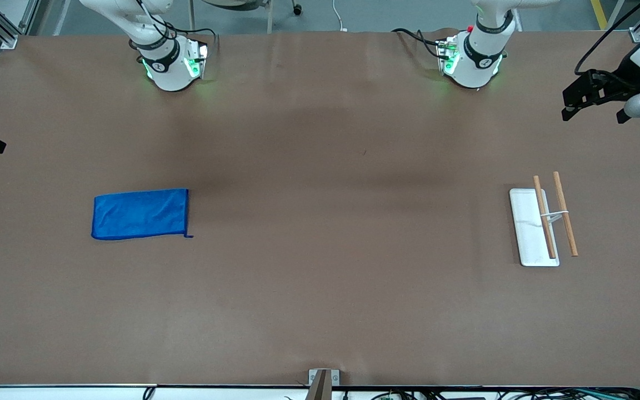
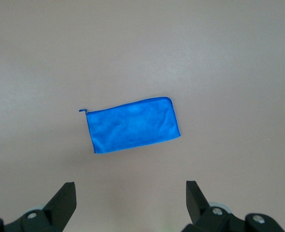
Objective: Right arm passes towel to left arm to hang
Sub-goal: 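Move the right gripper down toward the blue towel, then pinch the middle of the blue towel edge with the right gripper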
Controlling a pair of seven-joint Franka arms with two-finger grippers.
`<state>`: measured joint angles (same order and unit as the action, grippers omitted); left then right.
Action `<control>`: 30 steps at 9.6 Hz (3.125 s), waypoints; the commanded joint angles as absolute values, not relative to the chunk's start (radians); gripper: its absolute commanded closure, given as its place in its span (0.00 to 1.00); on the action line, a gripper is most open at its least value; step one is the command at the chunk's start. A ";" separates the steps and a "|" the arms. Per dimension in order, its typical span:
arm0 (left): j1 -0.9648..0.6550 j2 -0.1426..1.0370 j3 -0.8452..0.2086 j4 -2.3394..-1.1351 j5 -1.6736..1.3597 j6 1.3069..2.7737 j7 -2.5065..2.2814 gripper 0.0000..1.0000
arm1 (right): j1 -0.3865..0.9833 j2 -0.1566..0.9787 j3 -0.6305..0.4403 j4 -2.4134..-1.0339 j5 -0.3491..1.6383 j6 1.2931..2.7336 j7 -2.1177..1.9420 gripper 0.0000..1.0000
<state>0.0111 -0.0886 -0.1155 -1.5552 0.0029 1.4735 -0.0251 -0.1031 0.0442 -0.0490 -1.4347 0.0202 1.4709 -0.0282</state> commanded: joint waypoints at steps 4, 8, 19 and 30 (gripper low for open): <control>0.017 -0.069 -0.117 -1.557 0.002 1.456 -0.017 0.00 | -0.109 0.018 -0.046 -1.463 0.025 1.476 -0.023 0.00; 0.018 -0.071 -0.112 -1.559 0.003 1.456 -0.014 0.00 | -0.101 0.025 -0.044 -1.541 0.014 1.538 -0.025 0.00; 0.009 -0.066 -0.121 -1.557 0.009 1.456 -0.031 0.00 | -0.041 0.320 -0.041 -2.233 -0.060 2.535 -0.029 0.00; 0.012 -0.064 -0.121 -1.559 0.006 1.456 -0.024 0.00 | -0.070 0.422 -0.040 -2.240 -0.051 2.641 -0.075 0.10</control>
